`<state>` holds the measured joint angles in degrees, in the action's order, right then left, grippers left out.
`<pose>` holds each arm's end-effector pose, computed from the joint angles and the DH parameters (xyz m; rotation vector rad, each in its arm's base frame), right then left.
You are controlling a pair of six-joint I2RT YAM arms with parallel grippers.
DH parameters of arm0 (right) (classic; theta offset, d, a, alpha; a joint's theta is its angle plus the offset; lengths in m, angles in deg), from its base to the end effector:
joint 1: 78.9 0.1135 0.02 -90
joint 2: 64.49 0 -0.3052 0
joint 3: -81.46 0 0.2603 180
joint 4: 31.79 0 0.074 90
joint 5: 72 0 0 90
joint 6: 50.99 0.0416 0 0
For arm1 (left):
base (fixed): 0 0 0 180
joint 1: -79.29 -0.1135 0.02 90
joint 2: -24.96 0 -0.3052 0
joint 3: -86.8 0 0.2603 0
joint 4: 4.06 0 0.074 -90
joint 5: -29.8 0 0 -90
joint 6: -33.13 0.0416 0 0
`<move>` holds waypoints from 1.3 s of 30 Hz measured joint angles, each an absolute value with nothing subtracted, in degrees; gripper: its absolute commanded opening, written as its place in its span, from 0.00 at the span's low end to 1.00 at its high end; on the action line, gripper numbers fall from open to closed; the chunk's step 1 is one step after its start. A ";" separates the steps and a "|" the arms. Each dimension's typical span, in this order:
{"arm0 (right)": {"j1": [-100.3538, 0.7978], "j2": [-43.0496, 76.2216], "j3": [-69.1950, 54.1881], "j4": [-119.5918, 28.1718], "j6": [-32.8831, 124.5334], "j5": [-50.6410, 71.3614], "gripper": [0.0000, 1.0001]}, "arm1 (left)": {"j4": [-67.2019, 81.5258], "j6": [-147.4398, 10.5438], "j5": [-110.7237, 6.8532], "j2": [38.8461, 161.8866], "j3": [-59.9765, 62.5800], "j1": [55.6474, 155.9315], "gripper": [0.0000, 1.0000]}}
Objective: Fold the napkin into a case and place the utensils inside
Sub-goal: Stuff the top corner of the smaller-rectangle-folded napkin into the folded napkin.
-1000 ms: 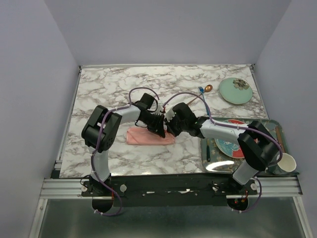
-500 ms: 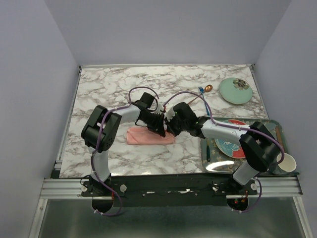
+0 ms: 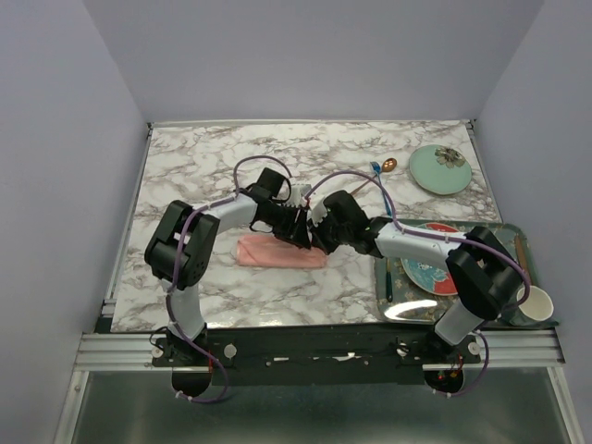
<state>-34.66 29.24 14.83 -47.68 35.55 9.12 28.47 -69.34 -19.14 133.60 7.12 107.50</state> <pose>0.2504 0.2528 0.2210 -1.0317 2.1357 0.5317 0.3357 -0.2111 0.1841 0.6209 2.6258 -1.1804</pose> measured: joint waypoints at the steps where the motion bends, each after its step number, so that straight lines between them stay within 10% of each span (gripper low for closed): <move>1: -34.66 29.28 14.83 -47.79 35.55 9.12 0.01 | 28.23 -69.32 -19.23 132.27 8.17 106.99 0.54; 6: -34.66 29.94 14.83 -47.86 35.55 9.62 0.01 | 26.13 -69.10 -19.55 123.98 12.13 104.65 0.57; 17: -34.72 30.53 14.83 -47.88 35.59 9.79 0.01 | 21.32 -72.14 -18.31 116.03 21.09 103.04 0.28; 39: -34.87 30.53 15.38 -47.95 37.54 10.14 0.01 | 2.83 -92.13 -16.76 133.21 21.03 107.06 0.29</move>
<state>-34.87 30.53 15.38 -47.95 37.54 10.14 2.83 -92.13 -16.76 133.21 21.03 107.06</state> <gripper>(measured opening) 0.012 0.269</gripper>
